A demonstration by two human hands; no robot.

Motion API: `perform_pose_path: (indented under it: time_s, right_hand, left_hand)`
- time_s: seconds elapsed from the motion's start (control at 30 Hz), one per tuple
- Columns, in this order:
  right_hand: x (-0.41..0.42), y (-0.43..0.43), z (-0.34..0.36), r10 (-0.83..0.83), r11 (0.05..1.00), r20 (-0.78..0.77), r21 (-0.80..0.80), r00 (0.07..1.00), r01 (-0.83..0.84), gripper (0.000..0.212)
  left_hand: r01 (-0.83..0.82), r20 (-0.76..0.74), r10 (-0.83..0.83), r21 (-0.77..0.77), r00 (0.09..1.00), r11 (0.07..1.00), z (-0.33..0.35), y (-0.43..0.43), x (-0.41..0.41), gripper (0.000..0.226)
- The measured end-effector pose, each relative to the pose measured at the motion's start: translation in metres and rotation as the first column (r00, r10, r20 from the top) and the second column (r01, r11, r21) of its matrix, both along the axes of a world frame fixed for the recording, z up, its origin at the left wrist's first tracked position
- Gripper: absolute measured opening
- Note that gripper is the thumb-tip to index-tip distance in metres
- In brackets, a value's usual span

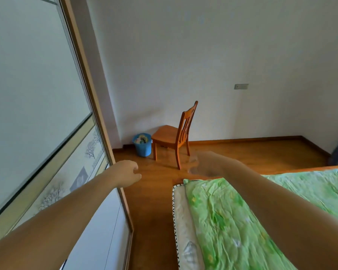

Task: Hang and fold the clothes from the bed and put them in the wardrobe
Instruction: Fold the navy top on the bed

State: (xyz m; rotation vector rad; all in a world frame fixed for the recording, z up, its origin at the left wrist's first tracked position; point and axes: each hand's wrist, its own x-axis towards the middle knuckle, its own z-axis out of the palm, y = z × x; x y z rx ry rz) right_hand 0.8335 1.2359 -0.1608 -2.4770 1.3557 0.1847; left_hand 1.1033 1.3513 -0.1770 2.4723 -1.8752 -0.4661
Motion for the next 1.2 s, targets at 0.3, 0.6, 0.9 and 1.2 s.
perform_pose_path:
  time_s: [0.3,0.6,0.9,1.2]
  right_hand:
    - [0.051,-0.126,-0.015,-0.061,0.996,-0.078,0.06,0.995,0.066,0.057]
    - [0.097,-0.242,-0.018,-0.249,0.967,0.012,0.055,0.969,0.248,0.056]
    - [0.107,-0.375,-0.044,-0.353,0.934,0.013,0.066,0.936,0.351,0.052]
    - [0.125,-0.539,-0.075,-0.423,0.9,0.016,0.124,0.906,0.418,0.053]
  left_hand:
    - [0.046,-0.002,-0.046,0.024,0.999,0.999,-0.013,-0.15,0.063,0.056]
    - [0.156,-0.007,-0.156,0.061,0.988,0.986,-0.011,-0.315,0.098,0.038]
    - [0.276,0.013,-0.279,0.114,0.96,0.954,-0.036,-0.481,0.1,0.05]
    - [0.338,0.024,-0.346,0.169,0.938,0.926,-0.062,-0.655,0.118,0.054]
